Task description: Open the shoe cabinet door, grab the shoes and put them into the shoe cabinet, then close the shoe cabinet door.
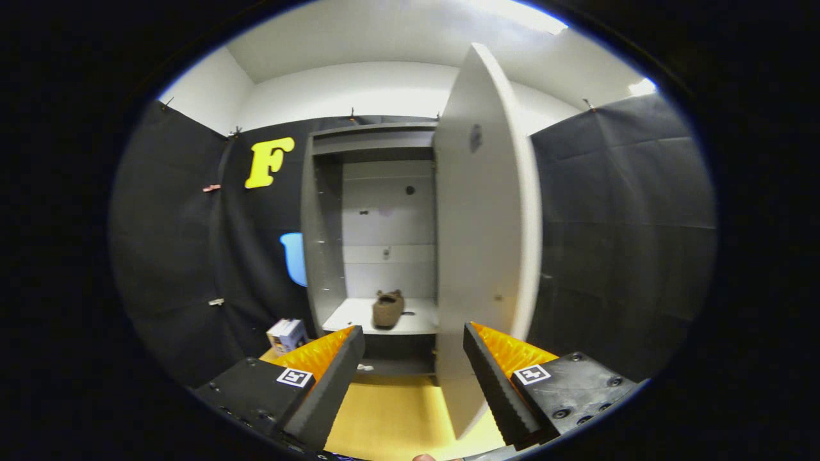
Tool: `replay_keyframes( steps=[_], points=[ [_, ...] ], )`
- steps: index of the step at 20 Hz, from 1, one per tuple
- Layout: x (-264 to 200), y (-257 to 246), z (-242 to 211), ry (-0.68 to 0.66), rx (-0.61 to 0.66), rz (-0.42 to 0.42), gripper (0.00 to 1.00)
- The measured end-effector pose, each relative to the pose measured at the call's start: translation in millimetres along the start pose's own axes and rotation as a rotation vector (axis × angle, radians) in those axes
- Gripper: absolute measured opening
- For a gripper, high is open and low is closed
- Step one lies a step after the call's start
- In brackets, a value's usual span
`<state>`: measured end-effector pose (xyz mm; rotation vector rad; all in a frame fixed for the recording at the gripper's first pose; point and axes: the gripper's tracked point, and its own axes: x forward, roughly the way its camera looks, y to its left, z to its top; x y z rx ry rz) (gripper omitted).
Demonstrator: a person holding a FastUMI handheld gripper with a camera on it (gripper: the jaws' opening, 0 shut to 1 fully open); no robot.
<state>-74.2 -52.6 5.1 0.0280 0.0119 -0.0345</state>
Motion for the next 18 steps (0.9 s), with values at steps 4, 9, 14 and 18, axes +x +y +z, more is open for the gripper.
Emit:
replay_keyframes(
  steps=[4, 9, 14, 18],
  points=[
    [-14.1, -61.3, 3.9, -0.018, 0.015, -0.122, 0.98],
    [-2.5, -131.7, 9.4, -0.021, 0.007, -0.233, 0.98],
    [35.0, -154.5, -9.3, 0.042, 0.048, -0.212, 0.98],
    [48.8, -148.6, -19.6, 0.082, 0.106, -0.173, 0.98]
  ],
)
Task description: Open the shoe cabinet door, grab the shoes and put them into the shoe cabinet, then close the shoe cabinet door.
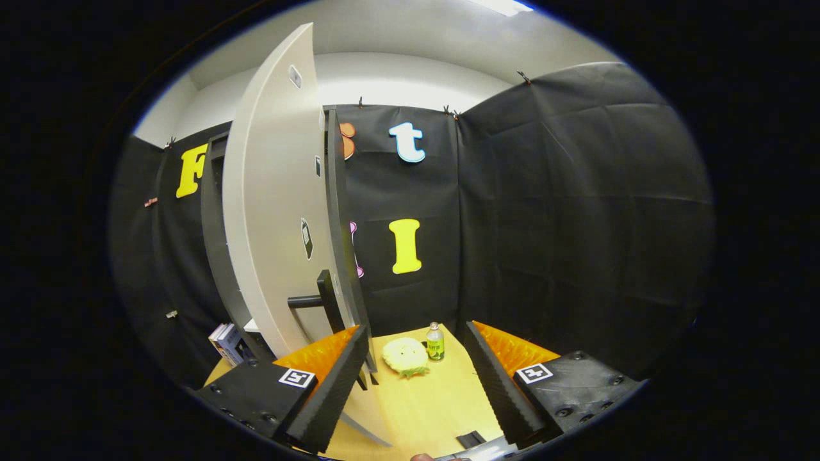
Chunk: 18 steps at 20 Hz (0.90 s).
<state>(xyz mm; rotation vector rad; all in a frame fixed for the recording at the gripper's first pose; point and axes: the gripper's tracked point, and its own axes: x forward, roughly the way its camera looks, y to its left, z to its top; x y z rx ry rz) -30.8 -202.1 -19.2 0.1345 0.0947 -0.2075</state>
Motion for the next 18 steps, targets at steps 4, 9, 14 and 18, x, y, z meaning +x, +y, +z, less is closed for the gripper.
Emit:
replay_keyframes(
  steps=[4, 9, 14, 18],
  points=[
    [-5.7, 16.8, -2.3, -0.01, -0.022, 0.018, 0.98],
    [-16.1, 52.1, -9.3, -0.009, -0.038, 0.062, 0.98],
    [-24.6, 96.3, -17.0, -0.009, -0.03, 0.128, 0.97],
    [-20.4, 132.9, -25.7, 0.002, -0.032, 0.171, 0.97]
  ],
)
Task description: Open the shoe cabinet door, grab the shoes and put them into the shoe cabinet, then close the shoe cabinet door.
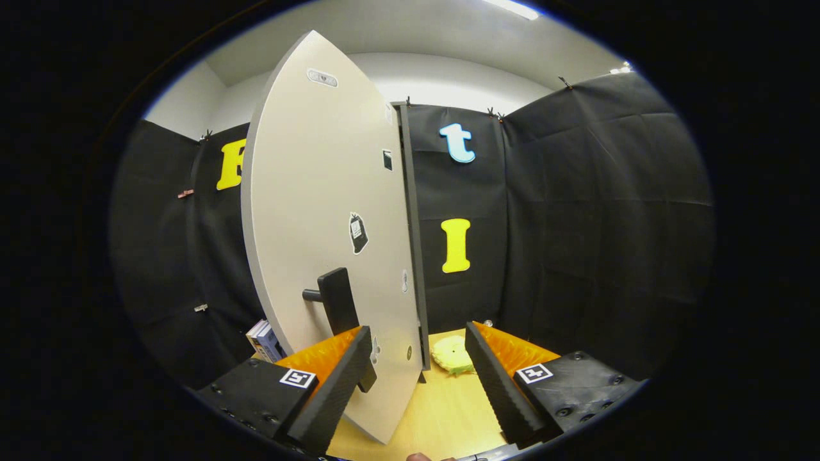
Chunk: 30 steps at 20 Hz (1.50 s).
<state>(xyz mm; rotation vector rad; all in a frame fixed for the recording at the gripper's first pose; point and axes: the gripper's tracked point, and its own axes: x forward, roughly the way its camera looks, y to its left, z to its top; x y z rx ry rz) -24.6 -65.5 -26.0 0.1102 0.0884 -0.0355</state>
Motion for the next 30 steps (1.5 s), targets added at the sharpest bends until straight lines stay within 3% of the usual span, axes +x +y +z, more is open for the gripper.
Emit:
replay_keyframes(
  steps=[5, 11, 30],
  points=[
    [20.8, 63.0, -9.1, 0.017, 0.008, 0.097, 0.98],
    [37.6, 96.9, 4.6, -0.019, -0.075, 0.103, 0.98],
    [27.0, 95.3, 11.7, -0.035, -0.064, 0.083, 0.97]
  ],
)
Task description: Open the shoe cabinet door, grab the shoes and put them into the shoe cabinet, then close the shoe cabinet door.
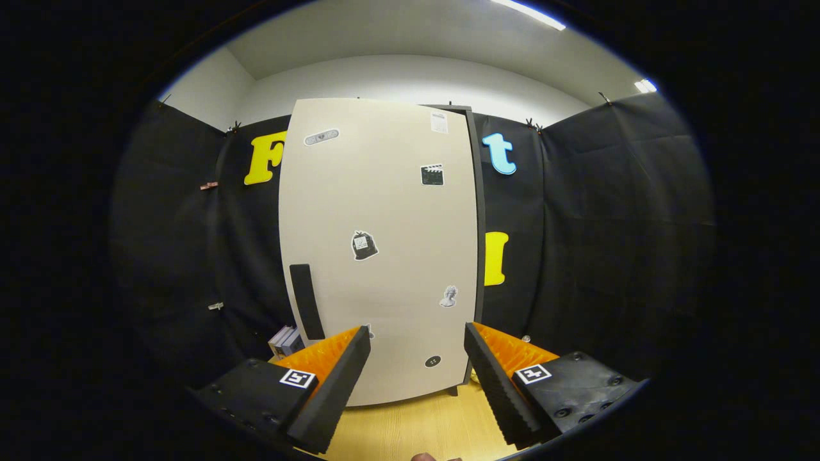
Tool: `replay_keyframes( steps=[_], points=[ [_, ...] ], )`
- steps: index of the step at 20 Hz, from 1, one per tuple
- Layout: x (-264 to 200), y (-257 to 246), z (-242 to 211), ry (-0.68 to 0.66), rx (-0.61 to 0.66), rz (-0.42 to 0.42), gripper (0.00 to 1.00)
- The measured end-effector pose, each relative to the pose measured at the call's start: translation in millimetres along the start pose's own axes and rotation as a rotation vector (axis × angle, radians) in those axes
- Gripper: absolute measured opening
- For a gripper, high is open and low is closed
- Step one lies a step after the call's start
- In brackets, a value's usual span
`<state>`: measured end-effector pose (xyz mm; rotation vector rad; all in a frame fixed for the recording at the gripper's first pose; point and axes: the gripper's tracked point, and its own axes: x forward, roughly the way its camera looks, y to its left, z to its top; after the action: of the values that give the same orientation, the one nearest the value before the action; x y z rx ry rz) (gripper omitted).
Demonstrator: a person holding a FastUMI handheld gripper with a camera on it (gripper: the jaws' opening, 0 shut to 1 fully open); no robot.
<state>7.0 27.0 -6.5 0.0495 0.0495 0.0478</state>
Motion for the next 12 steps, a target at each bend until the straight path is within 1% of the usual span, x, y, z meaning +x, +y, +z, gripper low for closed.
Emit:
replay_keyframes(
  steps=[12],
  points=[
    [-2.2, 0.4, -0.2, 0.0, -0.003, -0.004, 0.97]
  ],
)
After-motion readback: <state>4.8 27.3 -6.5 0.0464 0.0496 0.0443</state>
